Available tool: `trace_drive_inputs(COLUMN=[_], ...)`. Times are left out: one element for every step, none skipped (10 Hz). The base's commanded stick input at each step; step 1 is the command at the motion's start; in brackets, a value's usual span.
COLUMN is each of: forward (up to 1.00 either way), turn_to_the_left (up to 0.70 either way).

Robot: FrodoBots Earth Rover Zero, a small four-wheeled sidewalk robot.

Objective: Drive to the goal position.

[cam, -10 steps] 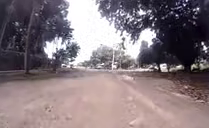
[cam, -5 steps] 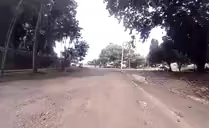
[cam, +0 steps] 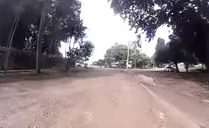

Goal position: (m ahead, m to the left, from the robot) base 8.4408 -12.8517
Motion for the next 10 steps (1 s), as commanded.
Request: trace_drive_inputs(forward=[0.70,0.70,0.70,0.70,0.70,0.70,0.70,0.70,0.70,0.70], turn_to_the_left=[0.00,0.00,0.00,0.00,0.00,0.00,0.00,0.00,0.00,0.00])
